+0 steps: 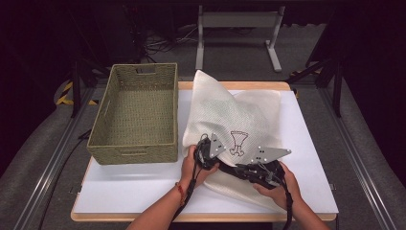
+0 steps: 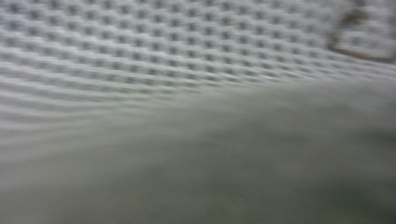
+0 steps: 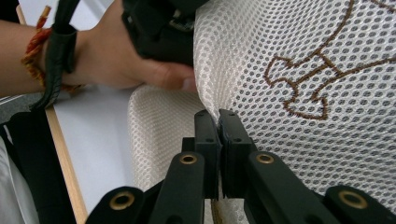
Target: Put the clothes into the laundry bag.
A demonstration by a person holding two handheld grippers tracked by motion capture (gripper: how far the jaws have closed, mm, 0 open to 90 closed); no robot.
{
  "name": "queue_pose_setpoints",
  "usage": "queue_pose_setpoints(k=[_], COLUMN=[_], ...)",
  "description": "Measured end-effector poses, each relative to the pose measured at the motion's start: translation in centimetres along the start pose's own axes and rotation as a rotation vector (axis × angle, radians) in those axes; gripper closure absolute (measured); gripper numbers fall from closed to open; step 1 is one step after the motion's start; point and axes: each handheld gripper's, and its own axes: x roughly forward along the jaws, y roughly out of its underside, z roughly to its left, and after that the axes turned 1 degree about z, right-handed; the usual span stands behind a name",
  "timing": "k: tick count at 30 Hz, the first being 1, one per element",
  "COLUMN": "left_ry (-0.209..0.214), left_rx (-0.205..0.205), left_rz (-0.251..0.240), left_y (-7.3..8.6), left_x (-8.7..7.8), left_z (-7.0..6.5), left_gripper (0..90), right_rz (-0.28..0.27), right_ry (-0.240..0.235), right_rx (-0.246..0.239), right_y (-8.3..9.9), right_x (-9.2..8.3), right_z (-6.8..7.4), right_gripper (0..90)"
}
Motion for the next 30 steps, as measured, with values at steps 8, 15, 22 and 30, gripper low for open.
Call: queue_pose_setpoints(k=[8,15,22,30], left_ry=[0.112,0.235,0.178,0.180], left_rx=[-0.019,-0.001,0.010,0.050], left_rz=[0.006,0.087,0.194,0.193], left_y=[0.5,1.0,0.8,0.4], left_x=[-2.4,-2.6,0.4,0.4], left_z=[-0.4,-2.1,-2.9,-2.3], left_gripper=[64.0,21.0,29.4,69.8], right_rz=[0.029,0.025,0.043,0.045], right_ry=[0.022,0.019,0.019,0.012], right_rx=[-0.013,-0.014,-0.015,-0.011], right_y=[0.1,0.0,0.2,0.2], right_x=[0.6,0.3,0.6,0.6], right_z=[0.1,0.2,0.2,0.2], right_gripper=[87.2,87.2,87.1,87.1])
